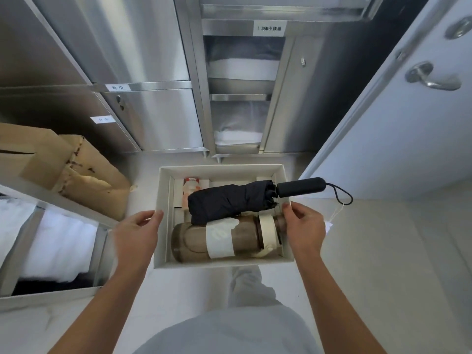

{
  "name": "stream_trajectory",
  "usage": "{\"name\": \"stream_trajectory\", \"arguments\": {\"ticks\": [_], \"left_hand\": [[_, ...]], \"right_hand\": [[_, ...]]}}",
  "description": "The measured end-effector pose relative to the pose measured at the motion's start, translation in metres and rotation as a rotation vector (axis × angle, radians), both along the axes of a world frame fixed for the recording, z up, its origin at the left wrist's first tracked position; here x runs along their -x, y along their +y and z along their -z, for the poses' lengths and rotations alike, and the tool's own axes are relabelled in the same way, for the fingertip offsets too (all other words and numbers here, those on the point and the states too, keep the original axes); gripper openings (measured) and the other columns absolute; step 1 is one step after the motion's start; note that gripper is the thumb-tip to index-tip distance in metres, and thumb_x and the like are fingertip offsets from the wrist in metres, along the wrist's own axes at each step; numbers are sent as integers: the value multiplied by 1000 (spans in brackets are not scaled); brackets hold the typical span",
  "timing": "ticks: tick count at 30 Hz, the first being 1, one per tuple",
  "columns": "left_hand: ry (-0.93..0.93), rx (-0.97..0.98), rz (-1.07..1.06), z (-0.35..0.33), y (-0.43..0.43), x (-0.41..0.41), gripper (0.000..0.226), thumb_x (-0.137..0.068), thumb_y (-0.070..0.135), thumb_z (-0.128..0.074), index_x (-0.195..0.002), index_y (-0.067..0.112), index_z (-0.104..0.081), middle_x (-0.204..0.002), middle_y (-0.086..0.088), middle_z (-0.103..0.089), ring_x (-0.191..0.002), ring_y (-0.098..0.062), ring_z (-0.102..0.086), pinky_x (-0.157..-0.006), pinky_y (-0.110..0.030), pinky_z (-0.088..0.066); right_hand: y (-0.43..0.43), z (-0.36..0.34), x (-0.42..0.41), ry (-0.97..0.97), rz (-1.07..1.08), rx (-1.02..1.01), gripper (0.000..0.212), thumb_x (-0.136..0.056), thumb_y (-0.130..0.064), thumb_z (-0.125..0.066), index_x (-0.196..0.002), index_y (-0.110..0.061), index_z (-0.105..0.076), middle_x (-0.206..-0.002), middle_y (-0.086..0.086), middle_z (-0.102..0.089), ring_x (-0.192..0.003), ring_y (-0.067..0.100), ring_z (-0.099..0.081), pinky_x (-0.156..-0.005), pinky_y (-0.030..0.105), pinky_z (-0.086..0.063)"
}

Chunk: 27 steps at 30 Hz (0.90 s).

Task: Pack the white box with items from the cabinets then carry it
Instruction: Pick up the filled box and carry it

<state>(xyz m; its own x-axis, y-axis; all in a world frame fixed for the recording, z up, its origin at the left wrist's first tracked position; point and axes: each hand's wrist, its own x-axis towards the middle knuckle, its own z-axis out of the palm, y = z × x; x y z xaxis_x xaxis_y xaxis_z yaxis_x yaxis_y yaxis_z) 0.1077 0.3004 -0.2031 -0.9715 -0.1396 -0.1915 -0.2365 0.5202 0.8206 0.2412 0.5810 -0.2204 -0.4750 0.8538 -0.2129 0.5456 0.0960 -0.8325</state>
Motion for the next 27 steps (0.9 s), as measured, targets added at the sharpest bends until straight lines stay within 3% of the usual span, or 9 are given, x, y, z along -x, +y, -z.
{"name": "stream_trajectory", "arguments": {"ticks": [2,5,9,12,16,19,23,27], "left_hand": [[-30,-3,-18,7,31,29,27,-86,39,-72,-102,18,-76,-79,18,-66,-76,-4,-64,-63,-18,-46],[-50,-1,-51,23,75,72,28,-85,41,-73,-102,18,-77,-85,10,-72,-81,-8,-67,-73,-28,-55],[-118,-48,-94,41,119,123,32,-83,39,-75,-107,16,-76,-97,1,-75,-90,-16,-70,-85,-38,-58],[-159,-43,-97,54,141,163,35,-82,43,-76,-107,19,-76,-97,3,-75,-90,-14,-69,-83,-35,-58],[-216,-56,-62,89,165,217,35,-80,45,-76,-106,22,-75,-94,7,-74,-84,-5,-67,-79,-25,-55],[-273,-42,-20,125,182,253,39,-80,50,-75,-108,23,-75,-95,1,-75,-86,-13,-69,-86,-35,-57],[-266,-23,17,185,199,290,37,-79,48,-77,-106,23,-76,-94,3,-76,-87,-15,-70,-86,-40,-58],[-323,-25,11,256,209,313,31,-78,45,-78,-102,26,-76,-91,9,-75,-87,-9,-70,-89,-39,-57]], "right_hand": [[29,14,31,-21,-6,-5,19,-98,-32,-65,-89,-26,-80,-75,-12,-73,-71,6,-64,-67,22,-46],[71,34,78,-41,-12,10,20,-97,-33,-65,-97,-22,-82,-78,-14,-74,-72,2,-64,-69,17,-44],[113,50,133,-50,-1,31,21,-97,-33,-65,-80,-29,-76,-66,-20,-68,-68,5,-63,-65,20,-42],[136,65,170,-96,4,37,24,-97,-35,-64,-74,-29,-72,-63,-20,-67,-65,9,-62,-62,21,-42],[154,98,209,-117,44,63,23,-96,-35,-64,-82,-24,-78,-62,-25,-65,-62,1,-58,-61,20,-39],[164,136,232,-137,107,76,19,-95,-37,-65,-87,-29,-81,-65,-21,-69,-65,-3,-60,-63,19,-40],[176,197,260,-173,102,70,33,-94,-33,-65,-63,-42,-68,-58,-19,-65,-57,2,-55,-57,18,-38],[192,270,278,-208,74,115,30,-93,-30,-65,-64,-24,-67,-58,0,-65,-56,18,-54,-60,27,-41]]}}
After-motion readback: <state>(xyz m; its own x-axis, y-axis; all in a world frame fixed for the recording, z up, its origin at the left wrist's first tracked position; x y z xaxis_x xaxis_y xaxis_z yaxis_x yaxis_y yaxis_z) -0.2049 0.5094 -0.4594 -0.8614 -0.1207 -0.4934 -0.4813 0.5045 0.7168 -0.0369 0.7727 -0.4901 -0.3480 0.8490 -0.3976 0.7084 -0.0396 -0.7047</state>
